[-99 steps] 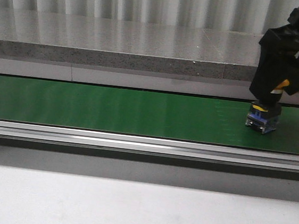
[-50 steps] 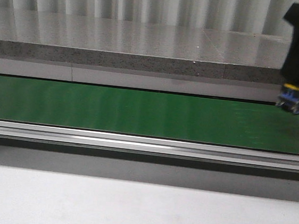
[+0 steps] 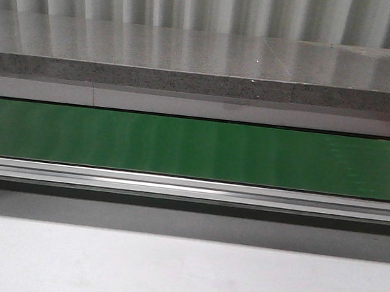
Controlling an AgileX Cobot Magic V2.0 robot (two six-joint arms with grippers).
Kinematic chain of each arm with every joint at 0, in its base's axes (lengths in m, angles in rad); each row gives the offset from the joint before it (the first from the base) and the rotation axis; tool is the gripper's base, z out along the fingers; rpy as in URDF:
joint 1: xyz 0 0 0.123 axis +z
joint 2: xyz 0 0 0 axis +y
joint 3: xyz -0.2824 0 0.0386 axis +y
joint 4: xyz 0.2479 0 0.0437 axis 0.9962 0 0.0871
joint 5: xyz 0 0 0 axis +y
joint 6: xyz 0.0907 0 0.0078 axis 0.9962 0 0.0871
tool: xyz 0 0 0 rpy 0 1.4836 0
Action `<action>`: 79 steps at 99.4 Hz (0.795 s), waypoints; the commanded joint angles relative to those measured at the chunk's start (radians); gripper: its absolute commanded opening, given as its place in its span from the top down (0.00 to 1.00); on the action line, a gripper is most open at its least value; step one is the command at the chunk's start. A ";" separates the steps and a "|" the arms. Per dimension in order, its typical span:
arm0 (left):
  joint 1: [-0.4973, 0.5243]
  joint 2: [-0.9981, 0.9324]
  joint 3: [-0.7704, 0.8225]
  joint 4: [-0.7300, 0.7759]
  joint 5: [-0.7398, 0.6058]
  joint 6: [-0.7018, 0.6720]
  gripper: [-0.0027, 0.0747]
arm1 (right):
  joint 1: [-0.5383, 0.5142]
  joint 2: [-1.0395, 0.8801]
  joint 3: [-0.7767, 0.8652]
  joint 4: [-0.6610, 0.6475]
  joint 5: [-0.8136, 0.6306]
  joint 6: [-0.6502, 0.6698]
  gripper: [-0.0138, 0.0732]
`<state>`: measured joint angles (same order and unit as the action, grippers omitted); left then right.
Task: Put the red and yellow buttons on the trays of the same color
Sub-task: 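Carry the yellow button to the yellow tray and open the right gripper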
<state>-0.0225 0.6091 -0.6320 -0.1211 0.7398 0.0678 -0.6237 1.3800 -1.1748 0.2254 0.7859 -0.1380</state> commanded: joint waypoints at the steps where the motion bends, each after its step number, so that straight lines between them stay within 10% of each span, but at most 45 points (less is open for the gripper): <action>1: -0.010 0.001 -0.028 -0.018 -0.073 0.002 0.99 | -0.076 0.002 -0.003 0.007 -0.116 0.036 0.75; 79: -0.010 0.001 -0.028 -0.018 -0.073 0.002 0.99 | -0.144 0.307 0.055 0.008 -0.277 0.068 0.74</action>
<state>-0.0225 0.6091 -0.6320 -0.1227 0.7381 0.0678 -0.7632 1.7158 -1.0978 0.2230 0.5600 -0.0697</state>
